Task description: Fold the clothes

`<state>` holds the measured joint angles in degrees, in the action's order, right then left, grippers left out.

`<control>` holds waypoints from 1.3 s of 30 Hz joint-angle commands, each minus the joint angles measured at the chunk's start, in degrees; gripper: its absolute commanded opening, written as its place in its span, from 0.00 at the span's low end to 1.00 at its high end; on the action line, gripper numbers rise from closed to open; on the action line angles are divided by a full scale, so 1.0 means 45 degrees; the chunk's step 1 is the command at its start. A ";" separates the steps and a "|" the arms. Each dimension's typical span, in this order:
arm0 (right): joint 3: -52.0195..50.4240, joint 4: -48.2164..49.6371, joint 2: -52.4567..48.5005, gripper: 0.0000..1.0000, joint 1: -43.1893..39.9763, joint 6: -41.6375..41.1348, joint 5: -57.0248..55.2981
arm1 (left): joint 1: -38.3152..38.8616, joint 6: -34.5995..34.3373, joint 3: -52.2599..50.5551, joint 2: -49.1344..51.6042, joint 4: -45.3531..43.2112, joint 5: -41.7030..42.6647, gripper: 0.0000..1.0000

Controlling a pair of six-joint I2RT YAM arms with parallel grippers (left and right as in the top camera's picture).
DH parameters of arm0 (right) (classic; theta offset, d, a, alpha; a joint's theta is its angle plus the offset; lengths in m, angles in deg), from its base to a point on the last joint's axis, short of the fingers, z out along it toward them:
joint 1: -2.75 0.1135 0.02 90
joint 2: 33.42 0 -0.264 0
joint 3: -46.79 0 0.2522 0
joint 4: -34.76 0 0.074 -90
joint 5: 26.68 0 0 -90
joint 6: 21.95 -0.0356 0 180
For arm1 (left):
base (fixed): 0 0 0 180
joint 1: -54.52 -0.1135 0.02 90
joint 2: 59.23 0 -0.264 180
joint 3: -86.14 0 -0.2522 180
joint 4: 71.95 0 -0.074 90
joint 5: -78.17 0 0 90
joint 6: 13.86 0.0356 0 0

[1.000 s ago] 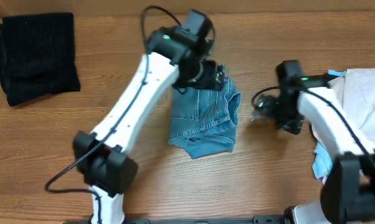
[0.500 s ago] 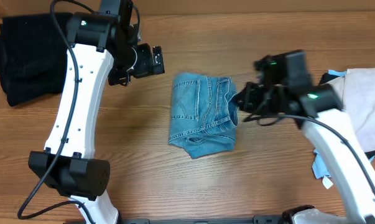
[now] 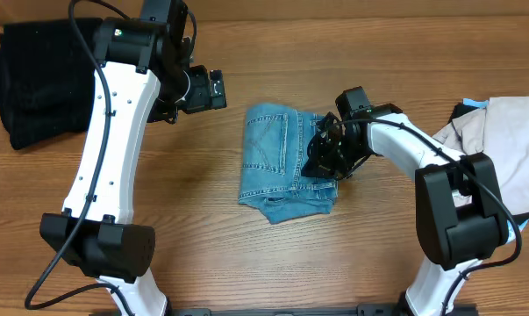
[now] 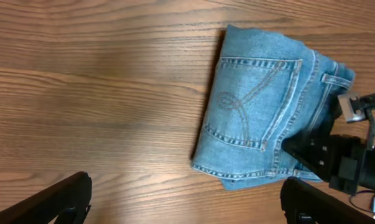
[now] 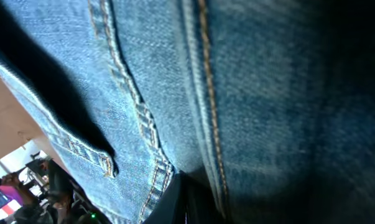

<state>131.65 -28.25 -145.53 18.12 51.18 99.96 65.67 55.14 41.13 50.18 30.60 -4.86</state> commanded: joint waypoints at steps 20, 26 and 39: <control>0.1214 0.5513 -0.0418 0.07 -0.0097 -0.0641 0.1229 | 0.0039 0.0092 -0.0024 -0.0005 -0.0024 -0.0214 1.00; 0.1243 0.5785 -0.2001 0.04 -0.0136 -0.0636 0.1477 | 0.0136 0.0087 -0.0024 -0.0005 -0.0024 -0.0165 1.00; 0.0816 0.2011 0.1671 0.04 0.0151 0.0194 0.3531 | 0.0481 0.0083 -0.0029 0.0000 -0.0175 -0.0262 1.00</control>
<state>137.87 -16.10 -136.83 18.41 49.02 116.31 67.58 55.14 41.11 50.18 29.94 -5.24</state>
